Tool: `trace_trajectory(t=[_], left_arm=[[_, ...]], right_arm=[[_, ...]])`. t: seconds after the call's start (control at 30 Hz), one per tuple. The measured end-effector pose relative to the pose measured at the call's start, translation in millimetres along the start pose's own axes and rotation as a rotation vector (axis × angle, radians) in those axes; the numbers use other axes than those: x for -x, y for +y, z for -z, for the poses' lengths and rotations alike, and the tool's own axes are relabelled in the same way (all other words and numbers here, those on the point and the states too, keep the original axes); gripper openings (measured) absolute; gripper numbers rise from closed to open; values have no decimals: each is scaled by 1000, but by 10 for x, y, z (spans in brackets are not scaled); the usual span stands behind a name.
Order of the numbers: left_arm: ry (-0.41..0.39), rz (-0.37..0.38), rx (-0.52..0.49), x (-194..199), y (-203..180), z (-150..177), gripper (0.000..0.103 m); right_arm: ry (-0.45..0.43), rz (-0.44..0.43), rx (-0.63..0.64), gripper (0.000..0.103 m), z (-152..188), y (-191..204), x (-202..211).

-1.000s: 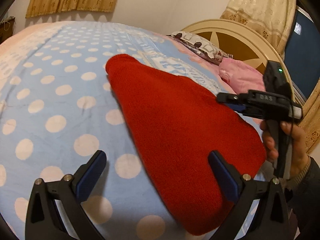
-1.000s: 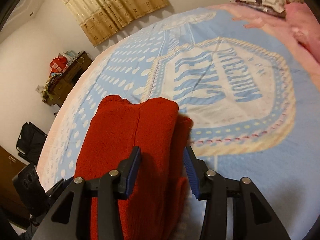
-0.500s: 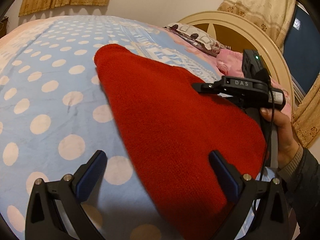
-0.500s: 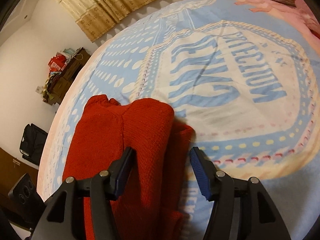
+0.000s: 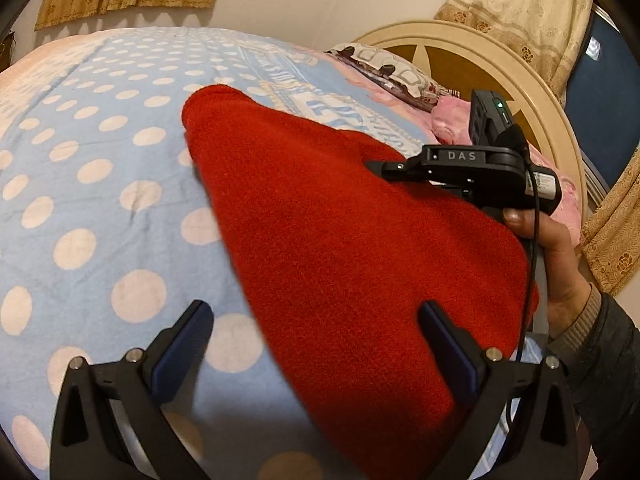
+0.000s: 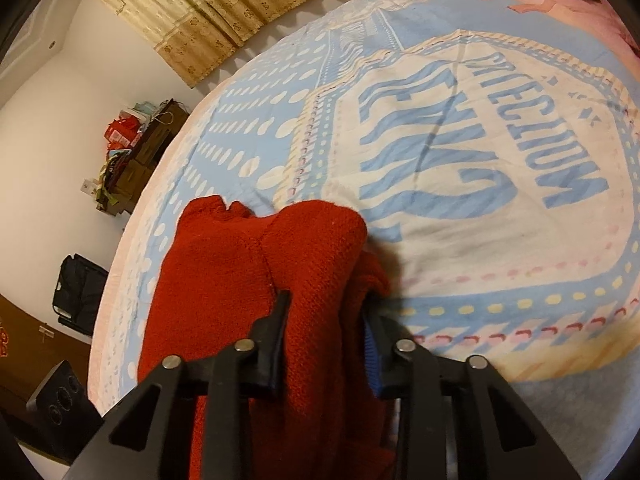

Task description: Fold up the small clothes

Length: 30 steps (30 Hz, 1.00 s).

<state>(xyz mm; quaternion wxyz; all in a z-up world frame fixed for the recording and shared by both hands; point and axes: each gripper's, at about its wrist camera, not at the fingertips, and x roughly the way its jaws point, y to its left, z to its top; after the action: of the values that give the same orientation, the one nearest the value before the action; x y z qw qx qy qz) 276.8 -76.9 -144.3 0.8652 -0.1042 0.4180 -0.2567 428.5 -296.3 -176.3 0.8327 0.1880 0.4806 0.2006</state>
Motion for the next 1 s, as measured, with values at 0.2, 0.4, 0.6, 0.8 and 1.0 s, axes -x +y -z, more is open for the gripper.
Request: trace_trajectory(t=[0.2, 0.4, 0.6, 0.8, 1.0], left_arm=[[-18, 69, -30, 46, -62, 11, 65], [-42, 63, -36, 144, -93, 0, 48], [-36, 29, -57, 284, -166, -37, 42], [-57, 7, -58, 543, -162, 3, 42], [-71, -46, -56, 840, -73, 110, 42]], right_arm=[[-42, 20, 25, 27, 49, 116, 97], [-89, 13, 16, 26, 125, 176, 251], [-135, -32, 35, 26, 184, 423, 450], [-155, -84, 49, 26, 307, 704, 522], [-151, -129, 82, 26, 450, 1019, 505]])
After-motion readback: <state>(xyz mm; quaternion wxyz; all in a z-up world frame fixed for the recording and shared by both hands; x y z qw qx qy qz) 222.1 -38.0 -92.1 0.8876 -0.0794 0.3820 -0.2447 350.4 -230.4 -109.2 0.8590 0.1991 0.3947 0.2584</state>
